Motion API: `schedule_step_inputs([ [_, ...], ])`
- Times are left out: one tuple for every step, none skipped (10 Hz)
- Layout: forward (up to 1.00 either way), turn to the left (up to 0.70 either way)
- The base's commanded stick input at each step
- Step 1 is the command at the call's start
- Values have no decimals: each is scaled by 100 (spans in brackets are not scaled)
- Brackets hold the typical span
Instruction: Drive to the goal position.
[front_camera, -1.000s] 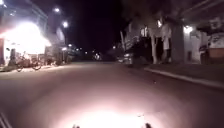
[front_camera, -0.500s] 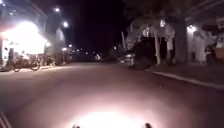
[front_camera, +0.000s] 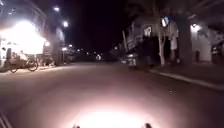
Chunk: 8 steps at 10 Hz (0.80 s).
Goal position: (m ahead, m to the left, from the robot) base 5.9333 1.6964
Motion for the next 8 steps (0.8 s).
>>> schedule_step_inputs([
  [70, 0],
  [70, 0],
  [70, 0],
  [70, 0],
  [70, 0],
  [70, 0],
  [70, 0],
  [70, 0],
])
